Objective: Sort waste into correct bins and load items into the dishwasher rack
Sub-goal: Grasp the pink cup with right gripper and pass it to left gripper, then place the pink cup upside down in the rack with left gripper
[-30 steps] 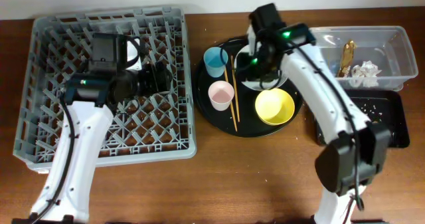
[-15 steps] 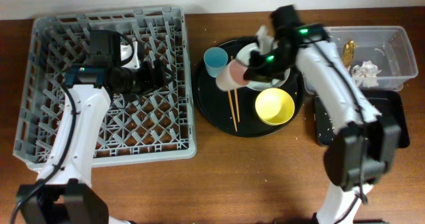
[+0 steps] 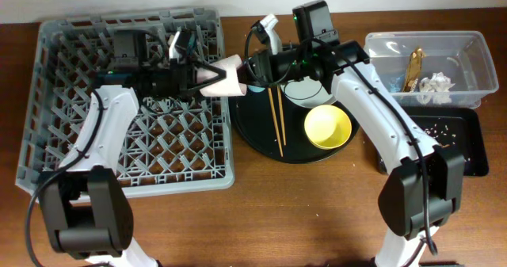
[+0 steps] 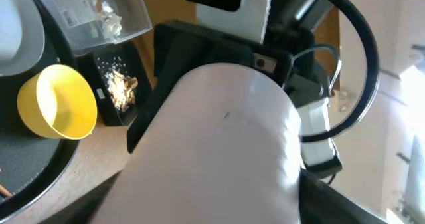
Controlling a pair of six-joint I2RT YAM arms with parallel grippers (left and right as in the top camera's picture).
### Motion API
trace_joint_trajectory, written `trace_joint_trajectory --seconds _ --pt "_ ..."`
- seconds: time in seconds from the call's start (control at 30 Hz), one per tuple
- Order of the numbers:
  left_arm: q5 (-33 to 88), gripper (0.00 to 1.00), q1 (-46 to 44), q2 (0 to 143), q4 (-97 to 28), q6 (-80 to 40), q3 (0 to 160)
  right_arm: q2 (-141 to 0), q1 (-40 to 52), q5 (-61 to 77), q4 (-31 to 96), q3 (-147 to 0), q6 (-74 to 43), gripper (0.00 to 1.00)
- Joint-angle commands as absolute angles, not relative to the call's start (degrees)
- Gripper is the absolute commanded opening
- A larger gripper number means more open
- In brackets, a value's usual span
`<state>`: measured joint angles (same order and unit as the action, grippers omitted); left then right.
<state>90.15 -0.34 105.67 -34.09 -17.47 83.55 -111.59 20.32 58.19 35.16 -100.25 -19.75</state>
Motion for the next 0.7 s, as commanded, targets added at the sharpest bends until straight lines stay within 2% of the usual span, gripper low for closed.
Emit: trace_joint_trajectory --seconds 0.0,0.03,0.1,0.17,0.2,0.23,0.27,0.3,0.37,0.43,0.57,0.67 --pt "90.17 0.47 -1.10 106.17 -34.59 -17.30 84.20 -113.21 20.99 53.67 34.46 -100.49 -21.54 0.04" --pt "90.17 0.46 -1.10 106.17 -34.57 -17.30 84.20 -113.21 20.99 53.25 34.44 -100.49 -21.54 0.04" --pt "90.02 0.36 -1.04 106.17 -34.50 -17.30 84.20 -113.21 20.58 51.81 34.46 -100.49 -21.47 0.29" --pt "87.39 0.35 0.05 106.15 -34.48 -17.32 84.23 -113.19 17.08 51.42 36.12 -100.51 -21.54 0.50" --pt "82.89 0.34 1.72 105.93 -34.54 -17.41 84.33 -113.03 14.50 47.72 39.33 -100.51 -21.50 0.52" --pt "71.05 0.29 3.84 103.92 -34.85 -19.33 84.73 -112.05 9.26 40.16 48.03 -100.53 -16.86 0.53" --pt "58.41 0.29 3.84 101.43 -38.68 -19.25 85.91 -110.76 7.42 37.85 51.37 -100.57 -15.14 0.53" --pt "50.83 0.29 3.38 99.79 -41.63 -18.20 87.20 -109.58 6.81 34.54 53.58 -100.57 -14.22 0.53" --pt "25.28 0.29 -0.25 94.87 -55.55 -13.13 92.86 -105.58 6.76 21.17 61.52 -100.95 -12.23 0.58" --pt "8.73 0.29 -6.46 93.65 -63.79 -13.08 93.76 -104.49 6.76 15.53 66.08 -100.95 -12.23 0.58" --pt "-1.78 0.30 -16.12 97.60 -73.30 -12.10 93.67 -104.51 6.79 13.50 69.80 -100.92 -12.23 0.58" --pt "-2.70 0.30 -17.89 103.18 -74.63 -12.34 92.90 -104.51 6.79 13.21 71.05 -100.92 -12.23 0.58"
